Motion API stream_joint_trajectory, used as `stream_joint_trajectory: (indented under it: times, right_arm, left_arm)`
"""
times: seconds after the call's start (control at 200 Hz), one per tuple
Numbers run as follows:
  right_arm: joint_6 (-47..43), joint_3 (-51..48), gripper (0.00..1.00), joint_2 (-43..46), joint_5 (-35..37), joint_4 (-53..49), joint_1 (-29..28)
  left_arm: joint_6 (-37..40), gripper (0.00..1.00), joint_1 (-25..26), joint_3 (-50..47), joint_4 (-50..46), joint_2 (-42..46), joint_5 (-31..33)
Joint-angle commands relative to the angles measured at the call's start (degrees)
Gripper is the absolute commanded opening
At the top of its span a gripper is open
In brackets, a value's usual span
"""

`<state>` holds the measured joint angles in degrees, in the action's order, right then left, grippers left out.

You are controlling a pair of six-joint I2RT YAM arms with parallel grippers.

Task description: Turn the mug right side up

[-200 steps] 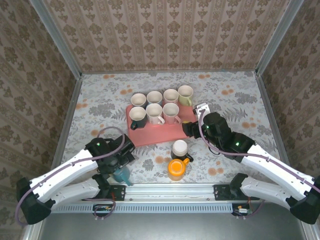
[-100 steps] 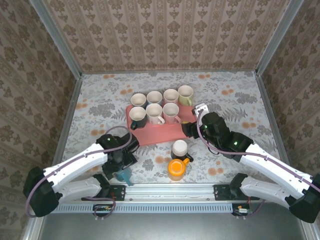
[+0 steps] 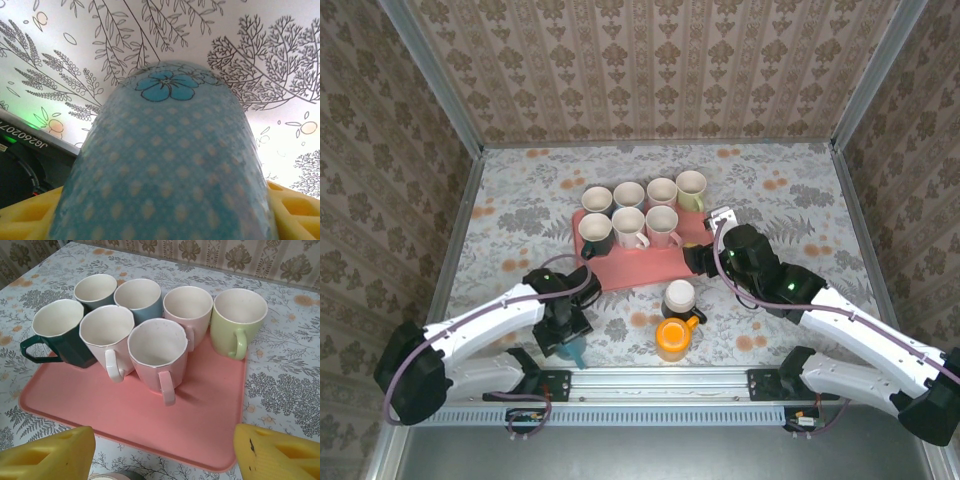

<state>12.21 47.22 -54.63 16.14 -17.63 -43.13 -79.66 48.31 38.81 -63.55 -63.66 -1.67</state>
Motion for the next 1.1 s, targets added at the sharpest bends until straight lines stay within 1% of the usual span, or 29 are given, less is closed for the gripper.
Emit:
stream_joint_trajectory:
  times: [0.0,0.09,0.155,0.21,0.25,0.29,0.345,0.35,0.38,0.45,0.52,0.585,0.65,0.72,0.77,0.84,0.965,1.1]
  right_arm:
    - [0.53,1.21,0.74,2.18,0.48,-2.66,-0.21]
    - [0.68,3.18,0.74,3.55,-2.96,-5.36,-0.22]
    - [0.91,4.31,0.74,4.89,-6.71,-6.16,-0.28]
    - [1.87,4.04,0.75,6.63,-10.61,-4.92,-0.22]
    - [3.44,4.14,0.76,7.74,-12.77,-4.33,-0.25]
    - [4.99,4.37,0.76,8.78,-14.87,-3.62,-0.22]
    - [6.76,3.99,0.77,10.48,-18.80,-1.43,-0.28]
    - [7.02,3.79,0.77,10.81,-20.06,-0.85,-0.28]
    - [7.45,3.29,0.76,11.32,-22.68,0.85,-0.21]
    - [9.88,2.34,0.76,11.58,-30.02,5.53,-0.27]
    - [12.24,2.23,0.75,10.57,-36.49,8.89,-0.28]
    - [15.39,0.35,0.75,10.20,-41.72,15.02,-0.28]
    - [18.27,-1.08,0.75,9.45,-44.60,19.19,-0.24]
    - [20.41,-1.84,0.75,8.28,-46.55,21.98,-0.22]
    - [21.15,-2.42,0.75,7.35,-49.33,24.36,-0.35]
    - [22.42,-3.47,0.76,6.16,-52.71,28.10,-0.45]
    - [24.16,-4.35,0.79,4.96,-55.50,32.56,-0.72]
    - [24.44,-3.16,0.81,3.95,-56.22,33.29,-0.92]
  left_arm:
    - [2.80,0.53,-0.19,3.73,-3.14,3.69,3.88]
    - [6.54,0.48,-0.05,8.14,-4.89,8.22,6.54]
    - [9.17,0.48,0.01,11.26,-5.23,12.62,8.13]
    - [12.90,0.48,-0.02,13.38,-3.33,16.79,9.03]
    - [16.86,0.48,-0.06,14.28,0.04,20.13,8.82]
    - [21.11,0.49,-0.05,14.26,5.16,23.94,7.34]
    - [26.95,0.52,-0.07,12.03,15.86,29.77,4.20]
    - [27.33,0.52,-0.11,11.75,16.76,30.32,3.95]
    - [28.85,0.51,-0.13,9.82,23.38,33.60,2.71]
    - [30.53,0.49,-0.40,5.26,37.03,39.47,2.20]
    - [35.34,0.48,-0.66,2.55,47.82,42.31,1.43]
    - [38.07,0.46,-0.91,0.84,54.37,43.12,0.74]
    - [38.92,0.46,-1.22,-0.85,62.72,42.73,-2.81]
    - [37.30,0.46,-1.65,-2.16,71.88,40.81,-8.29]
    - [35.16,0.46,-1.91,-2.94,78.39,38.90,-11.78]
    - [31.98,0.44,-2.22,-3.58,85.46,35.73,-15.51]
    - [28.18,0.41,-2.28,-3.92,92.84,31.86,-19.75]
    - [26.69,0.39,-2.27,-4.00,94.87,30.80,-20.79]
